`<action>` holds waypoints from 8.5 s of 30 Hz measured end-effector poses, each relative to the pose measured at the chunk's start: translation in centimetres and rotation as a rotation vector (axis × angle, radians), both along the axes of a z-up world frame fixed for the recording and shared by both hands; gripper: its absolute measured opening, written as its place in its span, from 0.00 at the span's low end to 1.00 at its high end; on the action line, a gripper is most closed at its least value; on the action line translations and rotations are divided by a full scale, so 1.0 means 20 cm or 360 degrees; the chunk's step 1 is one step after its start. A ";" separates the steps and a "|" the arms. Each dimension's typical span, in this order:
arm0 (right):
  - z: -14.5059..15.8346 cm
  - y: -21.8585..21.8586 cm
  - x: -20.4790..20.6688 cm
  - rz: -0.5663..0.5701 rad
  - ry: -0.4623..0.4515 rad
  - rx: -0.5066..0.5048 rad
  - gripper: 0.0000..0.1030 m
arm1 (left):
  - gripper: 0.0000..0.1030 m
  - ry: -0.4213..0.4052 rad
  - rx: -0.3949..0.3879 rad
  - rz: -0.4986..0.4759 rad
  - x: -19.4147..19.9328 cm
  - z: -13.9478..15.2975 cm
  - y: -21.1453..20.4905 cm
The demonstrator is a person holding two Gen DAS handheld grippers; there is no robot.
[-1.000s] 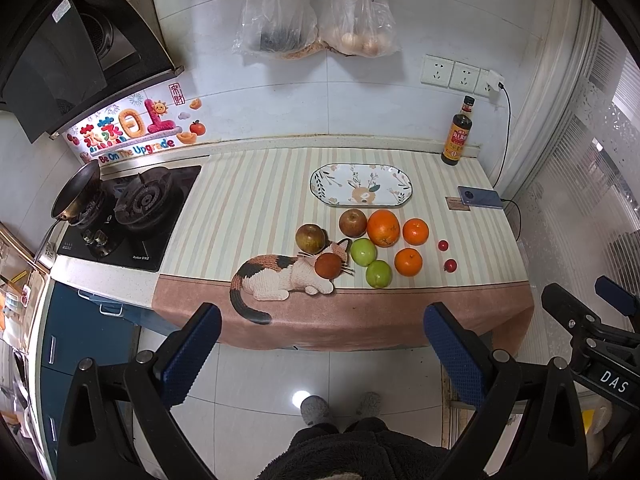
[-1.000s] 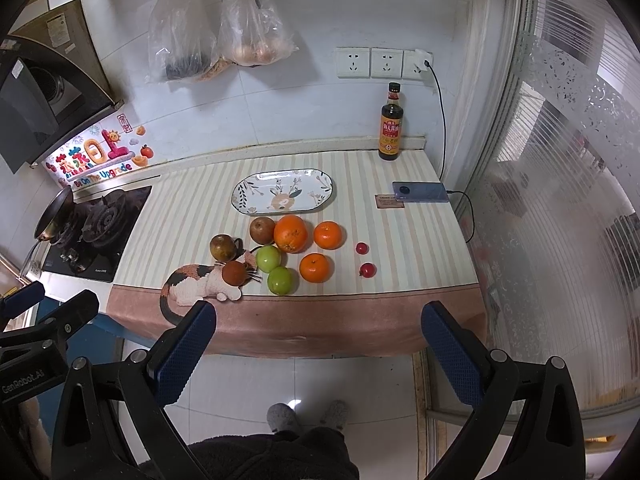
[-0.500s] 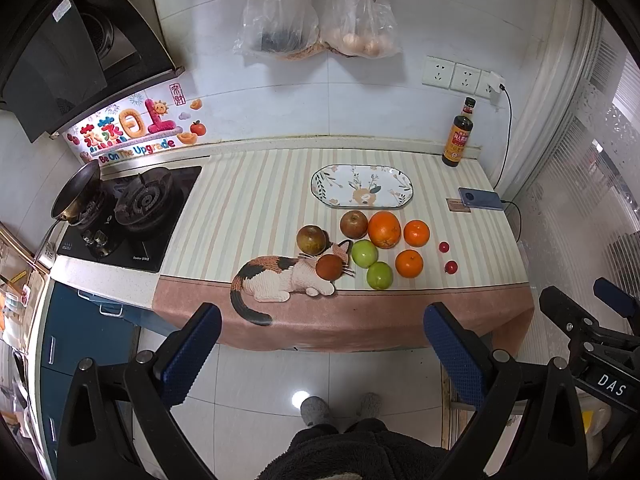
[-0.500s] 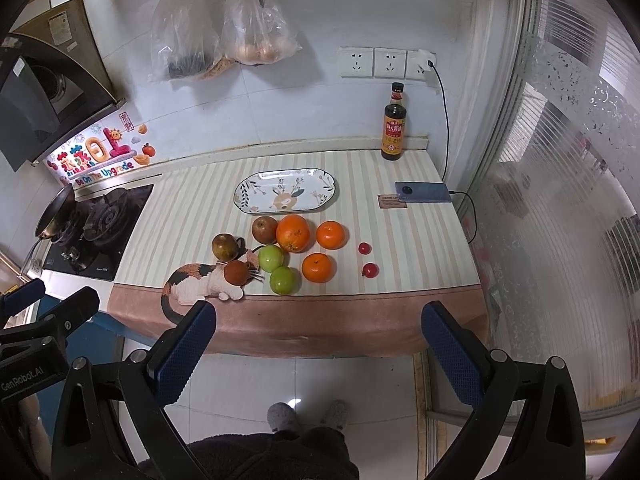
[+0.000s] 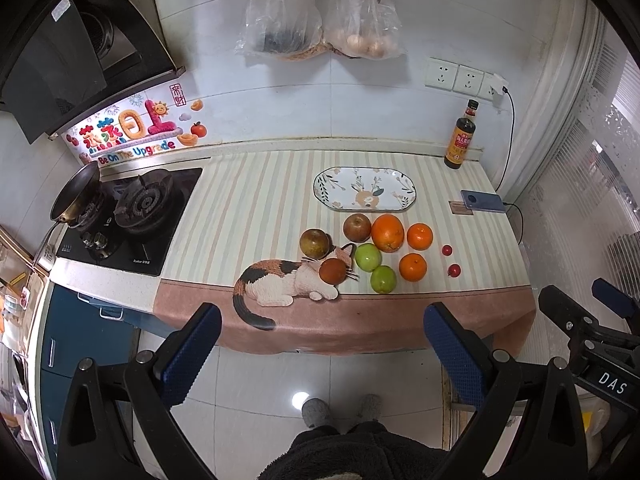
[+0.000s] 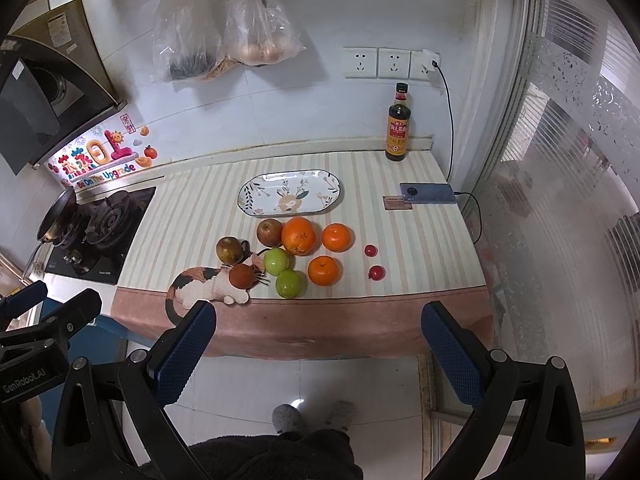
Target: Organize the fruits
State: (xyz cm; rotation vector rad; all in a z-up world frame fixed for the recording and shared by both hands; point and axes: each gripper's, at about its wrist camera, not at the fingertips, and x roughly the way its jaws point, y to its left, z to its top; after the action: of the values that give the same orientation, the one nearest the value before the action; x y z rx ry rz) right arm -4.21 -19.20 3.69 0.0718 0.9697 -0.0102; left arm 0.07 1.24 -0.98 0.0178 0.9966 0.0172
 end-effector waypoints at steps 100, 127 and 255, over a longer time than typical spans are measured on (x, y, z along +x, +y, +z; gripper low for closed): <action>-1.80 -0.06 2.70 0.0139 0.0907 0.0345 0.83 | 0.62 0.1204 -0.0609 0.0031 2.54 -1.62 -0.17; -1.33 0.06 2.13 0.0057 0.0700 0.0061 0.92 | 0.86 0.0668 -0.0115 0.0013 1.95 -1.11 0.05; -1.93 0.41 2.35 -0.0104 0.0882 0.1019 0.91 | 0.64 0.1163 -0.0348 -0.0160 2.60 -1.62 0.12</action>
State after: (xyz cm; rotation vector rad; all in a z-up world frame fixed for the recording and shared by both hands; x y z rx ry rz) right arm 42.71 -10.93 -34.97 0.7206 1.4939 0.2320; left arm 52.03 3.57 -33.29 -0.1353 1.7219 -0.2036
